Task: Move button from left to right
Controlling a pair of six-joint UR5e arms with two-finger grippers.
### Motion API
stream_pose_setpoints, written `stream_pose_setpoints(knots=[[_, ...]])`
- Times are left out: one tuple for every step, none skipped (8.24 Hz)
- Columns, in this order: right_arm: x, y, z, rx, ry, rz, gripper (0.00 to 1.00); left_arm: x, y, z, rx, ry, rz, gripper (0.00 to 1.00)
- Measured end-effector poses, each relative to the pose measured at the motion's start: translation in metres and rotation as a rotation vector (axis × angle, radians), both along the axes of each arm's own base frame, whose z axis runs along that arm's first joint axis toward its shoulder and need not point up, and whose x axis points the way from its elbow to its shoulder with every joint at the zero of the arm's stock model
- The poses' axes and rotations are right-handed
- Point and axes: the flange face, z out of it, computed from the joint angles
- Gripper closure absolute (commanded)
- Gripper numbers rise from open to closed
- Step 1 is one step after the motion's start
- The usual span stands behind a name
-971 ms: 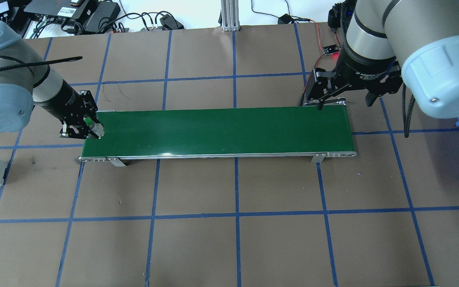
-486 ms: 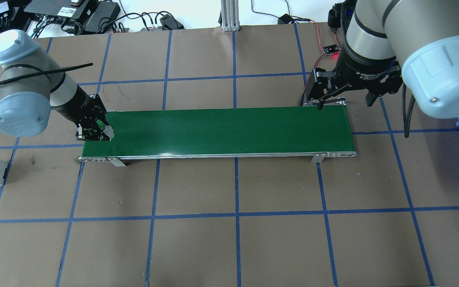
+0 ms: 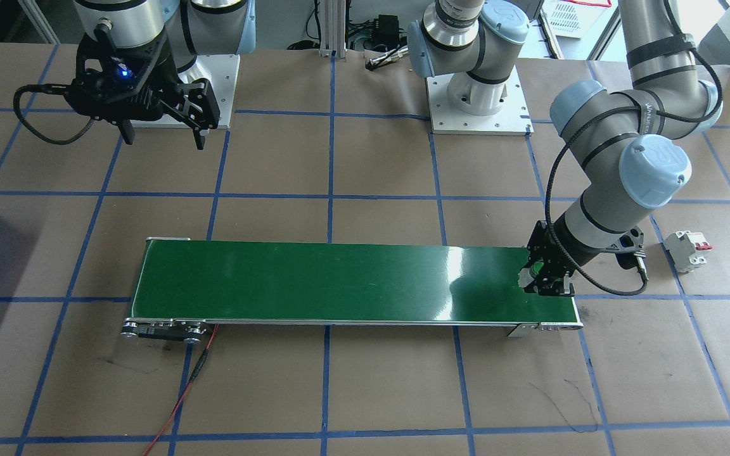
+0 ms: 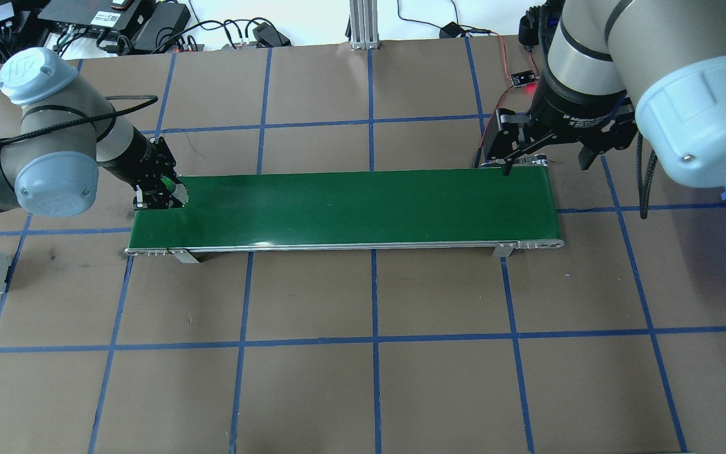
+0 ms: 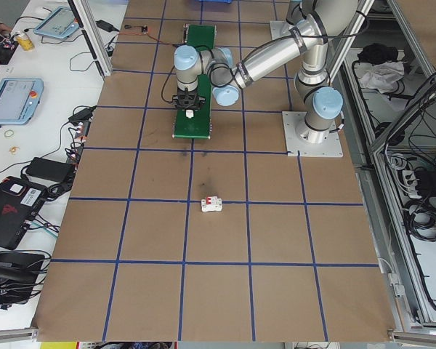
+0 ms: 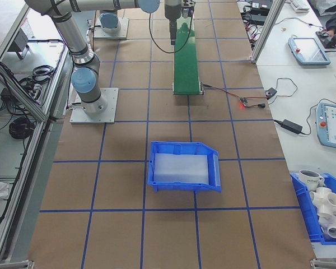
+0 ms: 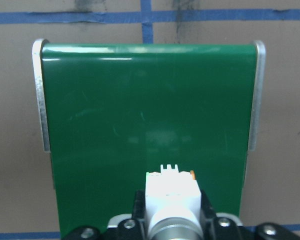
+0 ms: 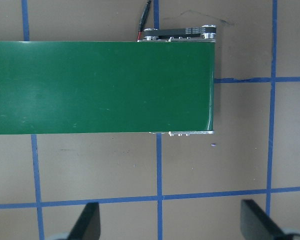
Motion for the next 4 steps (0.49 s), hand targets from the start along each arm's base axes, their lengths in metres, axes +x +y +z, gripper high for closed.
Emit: stream_pose_setpoints(knots=[[0.0, 0.0001, -0.0001, 0.001, 0.0, 0.0, 0.0, -0.0021, -0.001, -0.0019, -0.006, 0.02, 0.0, 0.71], [0.0, 0.0001, -0.0002, 0.001, 0.0, 0.0, 0.0, -0.0039, -0.001, -0.0032, -0.006, 0.037, 0.0, 0.67], [0.0, 0.0001, -0.0002, 0.002, 0.0, 0.0, 0.0, -0.0049, -0.0007, -0.0041, -0.004, 0.046, 0.001, 0.65], [0.0, 0.0001, -0.0002, 0.002, 0.0, 0.0, 0.0, -0.0054, -0.0004, -0.0046, -0.001, 0.051, 0.001, 0.61]])
